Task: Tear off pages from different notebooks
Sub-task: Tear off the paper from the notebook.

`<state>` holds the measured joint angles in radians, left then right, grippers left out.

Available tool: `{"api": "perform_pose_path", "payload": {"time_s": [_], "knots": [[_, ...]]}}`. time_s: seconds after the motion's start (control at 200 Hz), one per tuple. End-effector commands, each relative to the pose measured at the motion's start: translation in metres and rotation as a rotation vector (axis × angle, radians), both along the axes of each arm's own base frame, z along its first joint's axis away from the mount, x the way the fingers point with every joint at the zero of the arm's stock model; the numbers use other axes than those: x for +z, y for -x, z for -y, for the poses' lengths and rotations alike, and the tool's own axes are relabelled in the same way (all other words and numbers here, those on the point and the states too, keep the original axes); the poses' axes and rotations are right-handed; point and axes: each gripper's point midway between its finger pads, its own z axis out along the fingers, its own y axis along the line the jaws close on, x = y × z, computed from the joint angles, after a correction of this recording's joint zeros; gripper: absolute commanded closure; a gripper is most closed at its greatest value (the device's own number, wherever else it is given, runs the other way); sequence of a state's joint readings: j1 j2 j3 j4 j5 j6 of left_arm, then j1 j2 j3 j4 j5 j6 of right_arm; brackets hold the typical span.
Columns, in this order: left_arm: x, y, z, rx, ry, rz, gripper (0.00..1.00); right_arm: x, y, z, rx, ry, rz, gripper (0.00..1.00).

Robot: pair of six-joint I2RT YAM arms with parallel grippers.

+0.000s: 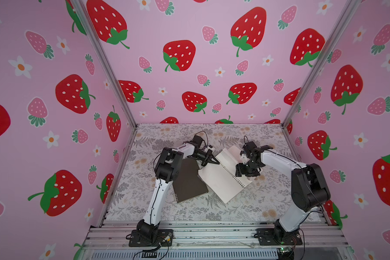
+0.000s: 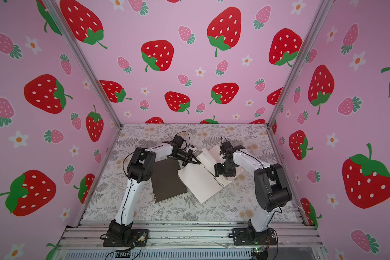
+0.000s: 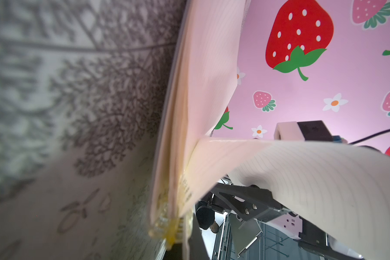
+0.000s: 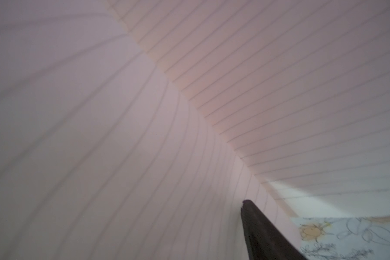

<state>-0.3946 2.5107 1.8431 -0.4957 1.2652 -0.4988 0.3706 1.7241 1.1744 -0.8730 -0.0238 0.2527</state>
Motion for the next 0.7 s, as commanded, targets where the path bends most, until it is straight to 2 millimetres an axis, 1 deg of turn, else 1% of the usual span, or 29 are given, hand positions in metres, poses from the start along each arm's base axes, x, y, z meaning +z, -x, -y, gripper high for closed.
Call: {"api": "perform_pose_path", "payload": {"time_s": [0.0,0.06,0.11,0.18,0.28,0.335,0.38,0.415,0.505,0.58,0.695], "knots": [[0.021,-0.005,0.003,-0.011,0.047,0.043,1.00,0.002,0.012,0.027,-0.067,0.093,-0.030,0.34],[0.022,-0.004,0.003,-0.015,0.052,0.045,1.00,0.003,0.013,0.039,-0.087,0.119,-0.020,0.35],[0.024,-0.002,0.002,-0.018,0.053,0.048,1.00,0.003,0.011,0.042,-0.097,0.111,-0.003,0.37],[0.024,0.000,0.002,-0.023,0.051,0.049,1.00,0.005,0.006,0.041,-0.106,0.080,0.011,0.47],[0.025,0.001,0.001,-0.027,0.056,0.049,1.00,0.007,0.001,0.032,-0.093,0.036,0.012,0.74],[0.030,0.002,0.001,-0.032,0.065,0.062,1.00,0.009,0.000,0.028,-0.087,0.008,0.016,0.90],[0.034,0.002,0.002,-0.037,0.069,0.077,1.00,0.012,0.000,0.023,-0.081,-0.021,0.018,1.00],[0.037,0.002,0.002,-0.042,0.073,0.088,1.00,0.014,0.000,0.021,-0.083,-0.039,0.018,1.00],[0.055,0.004,0.002,-0.064,0.088,0.138,1.00,0.022,-0.001,0.011,-0.097,-0.118,0.009,1.00],[0.071,0.008,0.004,-0.087,0.102,0.185,0.99,0.032,-0.004,-0.003,-0.110,-0.206,-0.005,1.00],[0.078,0.009,0.006,-0.092,0.092,0.217,1.00,0.053,-0.011,-0.023,-0.120,-0.315,-0.036,1.00]]}}
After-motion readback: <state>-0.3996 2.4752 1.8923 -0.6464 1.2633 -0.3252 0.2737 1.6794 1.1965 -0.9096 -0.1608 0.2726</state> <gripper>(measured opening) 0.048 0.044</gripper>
